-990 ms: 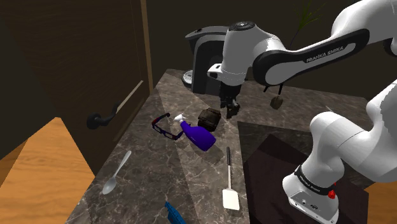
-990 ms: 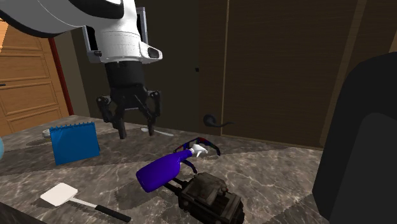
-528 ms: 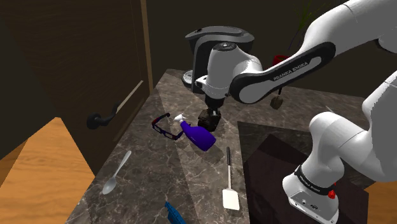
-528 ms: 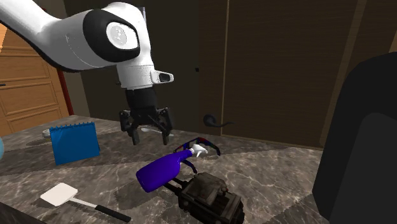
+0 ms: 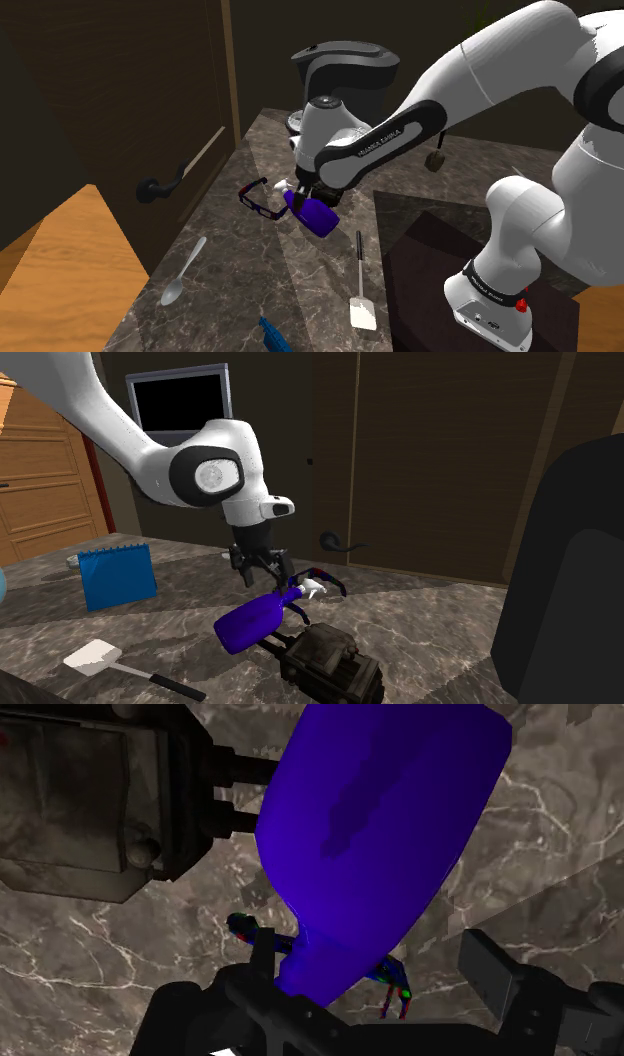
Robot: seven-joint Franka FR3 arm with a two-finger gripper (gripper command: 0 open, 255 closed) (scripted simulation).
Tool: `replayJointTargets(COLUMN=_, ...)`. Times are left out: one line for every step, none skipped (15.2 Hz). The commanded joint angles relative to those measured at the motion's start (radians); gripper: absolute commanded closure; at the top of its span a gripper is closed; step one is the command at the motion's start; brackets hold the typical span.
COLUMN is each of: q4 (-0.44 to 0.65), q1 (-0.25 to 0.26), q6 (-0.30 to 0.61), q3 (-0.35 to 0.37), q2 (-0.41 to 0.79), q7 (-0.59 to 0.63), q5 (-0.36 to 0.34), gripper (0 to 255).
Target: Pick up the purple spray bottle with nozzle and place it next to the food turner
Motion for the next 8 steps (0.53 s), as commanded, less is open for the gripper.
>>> replayJointTargets(q4=0.04, q1=-0.035, q6=0.045, q3=0.033, q2=0.083, q7=0.004, q5=0.111, gripper=0)
replayJointTargets(q4=0.041, q1=-0.045, q6=0.055, q3=0.045, q2=0.097, q7=-0.007, q5=0.127, gripper=0)
replayJointTargets(q4=0.043, q1=-0.056, q6=0.065, q3=0.057, q2=0.111, q7=-0.018, q5=0.142, gripper=0)
replayJointTargets(q4=0.045, q1=-0.067, q6=0.074, q3=0.068, q2=0.125, q7=-0.029, q5=0.158, gripper=0)
replayJointTargets(q4=0.047, q1=-0.077, q6=0.084, q3=0.08, q2=0.138, q7=-0.04, q5=0.173, gripper=0)
replayJointTargets(q4=0.05, q1=-0.087, q6=0.093, q3=0.091, q2=0.152, q7=-0.05, q5=0.188, gripper=0)
replayJointTargets(q4=0.053, q1=-0.097, q6=0.102, q3=0.103, q2=0.165, q7=-0.06, q5=0.203, gripper=0)
replayJointTargets(q4=0.056, q1=-0.108, q6=0.111, q3=0.115, q2=0.179, q7=-0.071, q5=0.217, gripper=0)
